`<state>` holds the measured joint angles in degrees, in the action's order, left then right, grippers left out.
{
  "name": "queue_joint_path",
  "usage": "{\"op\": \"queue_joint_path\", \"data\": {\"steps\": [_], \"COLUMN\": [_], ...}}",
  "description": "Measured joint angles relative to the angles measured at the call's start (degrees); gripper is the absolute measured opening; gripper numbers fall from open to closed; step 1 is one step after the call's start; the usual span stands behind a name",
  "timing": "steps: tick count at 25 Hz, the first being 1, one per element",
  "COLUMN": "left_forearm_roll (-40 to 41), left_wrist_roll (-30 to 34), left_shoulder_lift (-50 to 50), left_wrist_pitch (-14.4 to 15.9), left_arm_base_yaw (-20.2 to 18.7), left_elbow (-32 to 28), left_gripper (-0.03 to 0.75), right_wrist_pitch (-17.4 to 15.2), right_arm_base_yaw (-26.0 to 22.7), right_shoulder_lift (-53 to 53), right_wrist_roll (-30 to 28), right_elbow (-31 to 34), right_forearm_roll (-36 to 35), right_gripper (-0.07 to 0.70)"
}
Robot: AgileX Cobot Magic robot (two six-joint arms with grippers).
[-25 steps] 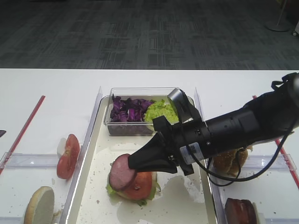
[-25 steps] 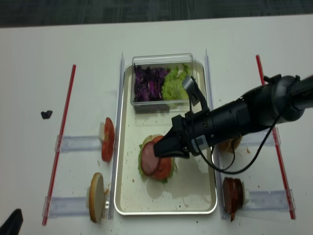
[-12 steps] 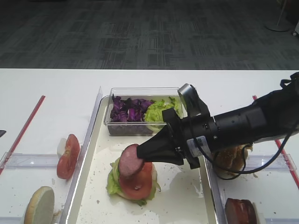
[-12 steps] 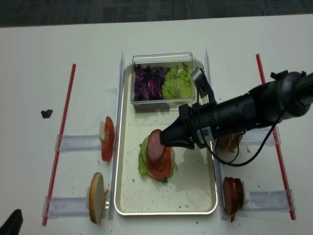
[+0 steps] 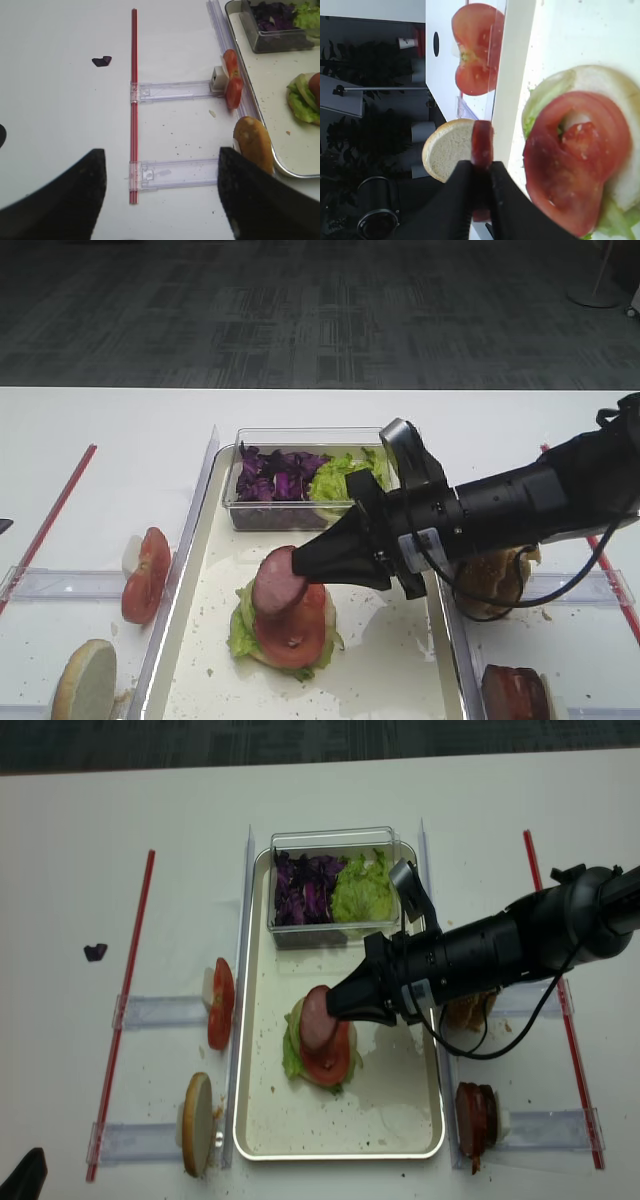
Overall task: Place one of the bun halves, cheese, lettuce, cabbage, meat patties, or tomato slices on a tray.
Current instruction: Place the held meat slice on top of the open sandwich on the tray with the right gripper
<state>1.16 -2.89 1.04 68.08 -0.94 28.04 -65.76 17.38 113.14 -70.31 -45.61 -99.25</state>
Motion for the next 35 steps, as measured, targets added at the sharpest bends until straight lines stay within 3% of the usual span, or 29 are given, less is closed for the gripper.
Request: {"op": "queue_joint_path", "data": {"steps": [7, 35], "left_forearm_roll": [0.0, 0.0], "left_wrist_roll": [0.0, 0.0], "left_shoulder_lift": [0.0, 0.0], "left_wrist_pitch": [0.0, 0.0], "left_arm_base_yaw": [0.0, 0.0], "left_elbow": [0.0, 0.0], "left_gripper": [0.439, 0.439], "right_wrist_pitch": [0.0, 0.0], "right_arm_base_yaw": [0.0, 0.0], "right_shoulder_lift": [2.1, 2.8], "right_wrist_roll": [2.5, 4.9], "right_elbow": [-3.0, -3.1], "right_forearm_roll": [0.9, 3.7], "right_gripper": [0.120, 0.120]}}
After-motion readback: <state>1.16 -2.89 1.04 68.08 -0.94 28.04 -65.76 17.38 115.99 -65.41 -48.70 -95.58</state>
